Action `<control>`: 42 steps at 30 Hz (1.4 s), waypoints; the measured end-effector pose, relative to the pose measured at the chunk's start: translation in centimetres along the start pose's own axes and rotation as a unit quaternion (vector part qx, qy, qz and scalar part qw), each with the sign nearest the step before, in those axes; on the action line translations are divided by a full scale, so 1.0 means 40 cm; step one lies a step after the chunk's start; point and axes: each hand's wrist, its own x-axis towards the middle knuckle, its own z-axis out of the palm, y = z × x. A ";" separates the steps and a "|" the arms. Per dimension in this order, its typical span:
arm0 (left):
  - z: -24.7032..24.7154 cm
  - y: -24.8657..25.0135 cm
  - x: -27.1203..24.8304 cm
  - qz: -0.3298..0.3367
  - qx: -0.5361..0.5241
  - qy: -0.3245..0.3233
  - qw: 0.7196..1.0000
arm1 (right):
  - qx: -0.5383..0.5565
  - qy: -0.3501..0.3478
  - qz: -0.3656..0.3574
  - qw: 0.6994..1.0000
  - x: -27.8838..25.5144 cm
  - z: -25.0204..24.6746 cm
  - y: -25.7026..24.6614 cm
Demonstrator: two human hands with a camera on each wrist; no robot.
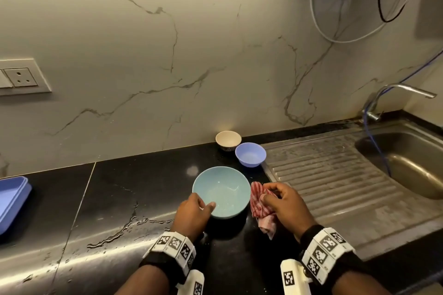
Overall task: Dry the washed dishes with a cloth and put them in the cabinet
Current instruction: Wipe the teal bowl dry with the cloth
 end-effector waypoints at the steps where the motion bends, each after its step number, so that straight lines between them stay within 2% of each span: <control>1: -0.011 -0.017 -0.004 -0.011 -0.016 0.008 1.000 | 0.014 0.001 -0.001 1.000 0.001 0.005 -0.003; 5: -0.073 -0.061 -0.024 -0.030 -0.106 0.041 0.993 | 0.046 0.004 -0.010 0.999 -0.004 0.029 -0.028; 10: -0.146 -0.098 -0.067 -0.063 -0.268 -0.030 0.961 | 0.084 -0.007 -0.038 0.996 -0.040 0.073 -0.091; 15: -0.228 -0.122 -0.134 -0.063 -0.326 -0.064 0.941 | 0.082 -0.033 -0.051 0.995 -0.073 0.135 -0.139; 24: -0.317 -0.175 -0.185 -0.092 -0.378 -0.048 0.920 | 0.079 -0.054 -0.066 0.993 -0.137 0.227 -0.192; 29: -0.343 -0.187 -0.203 -0.090 -0.395 -0.062 0.912 | 0.069 -0.057 -0.075 0.993 -0.154 0.259 -0.217; 37: -0.353 -0.149 -0.208 -0.071 -0.410 -0.108 0.903 | -0.045 -0.046 -0.145 0.987 -0.155 0.271 -0.267; 42: -0.348 -0.125 -0.193 -0.052 -0.414 -0.112 0.902 | -0.057 -0.027 -0.157 0.986 -0.139 0.251 -0.274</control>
